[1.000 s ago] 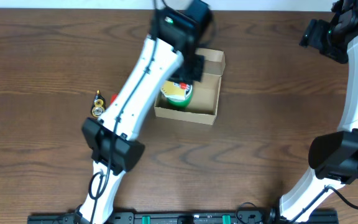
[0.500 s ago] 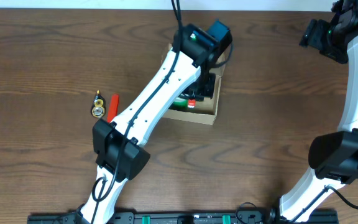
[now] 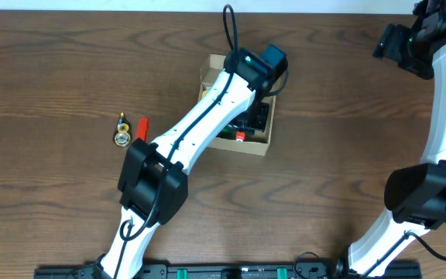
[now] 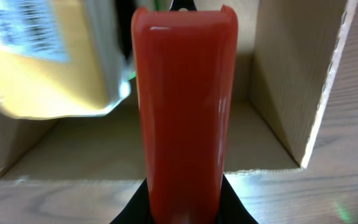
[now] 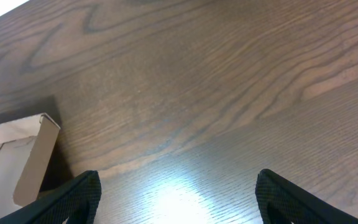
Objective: Pack container
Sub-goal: 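Carry red stapler into the box's right side and release it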
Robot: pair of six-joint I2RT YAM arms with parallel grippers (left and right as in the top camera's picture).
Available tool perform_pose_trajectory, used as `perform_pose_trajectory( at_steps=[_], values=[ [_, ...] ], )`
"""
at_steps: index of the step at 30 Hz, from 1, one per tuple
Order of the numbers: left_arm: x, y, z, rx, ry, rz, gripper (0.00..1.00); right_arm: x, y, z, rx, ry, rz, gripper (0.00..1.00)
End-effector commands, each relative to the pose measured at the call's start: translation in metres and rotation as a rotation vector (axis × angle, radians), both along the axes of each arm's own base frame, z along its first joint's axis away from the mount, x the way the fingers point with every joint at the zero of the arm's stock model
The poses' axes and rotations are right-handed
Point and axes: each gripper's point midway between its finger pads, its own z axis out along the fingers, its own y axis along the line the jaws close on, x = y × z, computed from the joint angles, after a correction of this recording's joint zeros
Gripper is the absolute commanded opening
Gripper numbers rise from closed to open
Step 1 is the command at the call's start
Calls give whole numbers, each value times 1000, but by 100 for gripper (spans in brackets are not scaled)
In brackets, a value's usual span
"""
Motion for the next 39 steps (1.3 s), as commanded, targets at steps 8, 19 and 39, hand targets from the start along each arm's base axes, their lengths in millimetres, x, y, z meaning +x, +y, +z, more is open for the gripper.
perform_pose_trajectory(
  at_steps=[8,19,39],
  values=[
    [4,-15,1,-66,-41,-69,6,1,7,-6,4,15,28,81],
    [11,-23,-8,-87,-56,-92,6,1,7,-5,4,13,28,81],
    [12,-30,-41,-75,-5,-115,6,2,10,-5,20,10,36,81]
  ],
)
